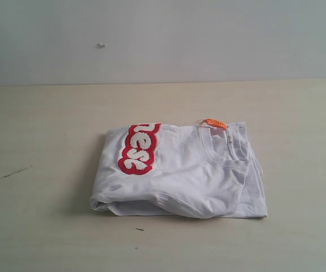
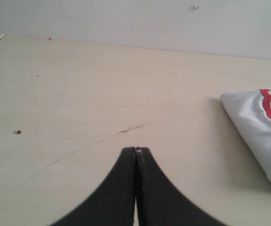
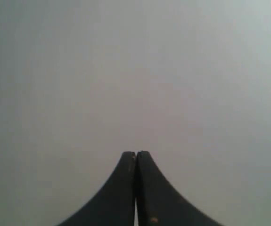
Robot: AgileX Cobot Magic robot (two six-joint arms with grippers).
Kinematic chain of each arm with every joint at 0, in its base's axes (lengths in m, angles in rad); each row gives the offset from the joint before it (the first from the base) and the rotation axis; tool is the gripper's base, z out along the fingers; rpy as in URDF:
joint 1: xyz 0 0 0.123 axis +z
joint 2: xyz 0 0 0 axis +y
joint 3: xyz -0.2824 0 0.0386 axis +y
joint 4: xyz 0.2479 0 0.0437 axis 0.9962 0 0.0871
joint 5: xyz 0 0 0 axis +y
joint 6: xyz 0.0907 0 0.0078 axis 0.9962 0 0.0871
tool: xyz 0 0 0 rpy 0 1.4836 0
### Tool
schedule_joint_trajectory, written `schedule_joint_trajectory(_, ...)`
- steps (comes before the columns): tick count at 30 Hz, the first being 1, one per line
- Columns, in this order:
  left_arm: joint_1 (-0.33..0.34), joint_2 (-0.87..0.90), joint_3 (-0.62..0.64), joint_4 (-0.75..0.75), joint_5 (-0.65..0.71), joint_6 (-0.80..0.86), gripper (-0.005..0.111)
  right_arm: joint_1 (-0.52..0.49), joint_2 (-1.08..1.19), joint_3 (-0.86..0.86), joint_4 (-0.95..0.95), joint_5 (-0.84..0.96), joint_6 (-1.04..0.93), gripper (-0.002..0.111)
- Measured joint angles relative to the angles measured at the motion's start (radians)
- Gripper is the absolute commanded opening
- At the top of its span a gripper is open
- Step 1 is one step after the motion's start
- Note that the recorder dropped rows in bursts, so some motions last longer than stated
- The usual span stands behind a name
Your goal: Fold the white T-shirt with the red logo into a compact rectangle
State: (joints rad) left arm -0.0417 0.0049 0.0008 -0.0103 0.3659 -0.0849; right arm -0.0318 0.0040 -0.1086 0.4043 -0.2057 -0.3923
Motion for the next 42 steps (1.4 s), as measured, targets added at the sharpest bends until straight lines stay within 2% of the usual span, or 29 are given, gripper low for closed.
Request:
schedule_joint_trajectory(6, 0.000, 0.000, 0.000, 0.000, 0.000, 0.000, 0.000, 0.000, 0.000, 0.042, -0.030, -0.017, 0.006, 0.000)
schedule_joint_trajectory(12, 0.000, 0.000, 0.000, 0.000, 0.000, 0.000, 0.000, 0.000, 0.000, 0.102, -0.324, -0.022, 0.212, 0.000)
schedule_joint_trajectory(15, 0.000, 0.000, 0.000, 0.000, 0.000, 0.000, 0.000, -0.002, 0.000, 0.104, -0.375, -0.002, 0.257, 0.000)
schedule_joint_trajectory(22, 0.000, 0.000, 0.000, 0.000, 0.000, 0.000, 0.000, -0.049, 0.000, 0.104, -0.395, 0.142, 0.259, 0.000)
schedule_joint_trajectory(30, 0.000, 0.000, 0.000, 0.000, 0.000, 0.000, 0.000, -0.053, 0.000, 0.104, -0.404, 0.450, 0.266, 0.000)
schedule_joint_trajectory(42, 0.000, 0.000, 0.000, 0.000, 0.000, 0.000, 0.000, -0.053, 0.000, 0.104, -0.404, 0.484, 0.320, 0.000)
